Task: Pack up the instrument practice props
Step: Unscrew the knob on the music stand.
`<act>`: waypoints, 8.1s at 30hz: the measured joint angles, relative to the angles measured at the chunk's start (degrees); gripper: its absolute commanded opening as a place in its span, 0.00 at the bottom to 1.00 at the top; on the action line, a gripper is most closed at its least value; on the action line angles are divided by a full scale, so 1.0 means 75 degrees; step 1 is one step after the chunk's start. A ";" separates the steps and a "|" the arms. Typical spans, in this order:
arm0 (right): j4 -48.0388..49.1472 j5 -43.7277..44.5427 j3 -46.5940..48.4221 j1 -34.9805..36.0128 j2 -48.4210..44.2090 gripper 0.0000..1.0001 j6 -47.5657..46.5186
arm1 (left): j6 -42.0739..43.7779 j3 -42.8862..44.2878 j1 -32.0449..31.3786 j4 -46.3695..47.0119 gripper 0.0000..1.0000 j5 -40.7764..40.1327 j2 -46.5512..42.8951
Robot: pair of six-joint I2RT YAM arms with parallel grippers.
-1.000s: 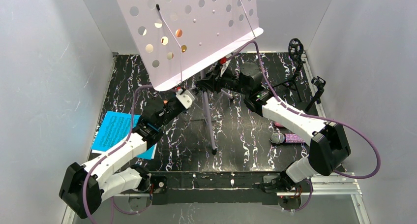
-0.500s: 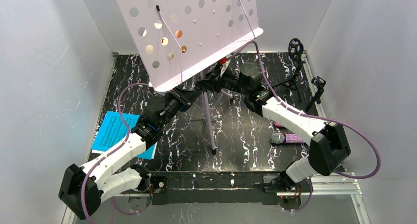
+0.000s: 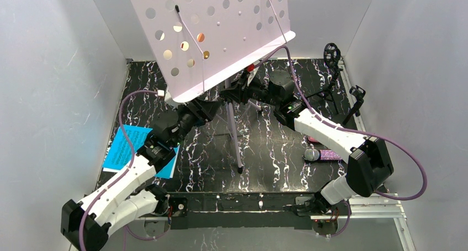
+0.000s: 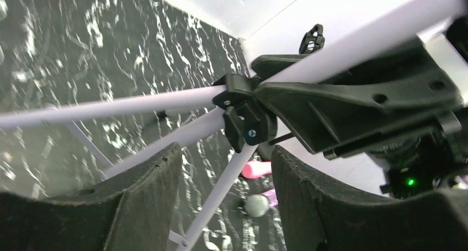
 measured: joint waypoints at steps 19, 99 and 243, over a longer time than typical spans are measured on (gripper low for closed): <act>-0.0012 0.0006 0.0006 0.0000 0.0000 0.01 -0.0003 | 1.1552 -0.0848 0.0006 0.1195 0.67 0.2952 -0.0699; -0.0047 0.0017 0.0041 -0.0006 0.0009 0.01 0.0000 | 1.1517 -0.0125 -0.0204 0.0481 0.65 0.3066 -0.0498; -0.0032 -0.0076 0.0093 -0.0012 0.0082 0.01 0.0000 | 1.3551 -0.0944 -0.0711 0.3439 0.09 0.1323 0.1110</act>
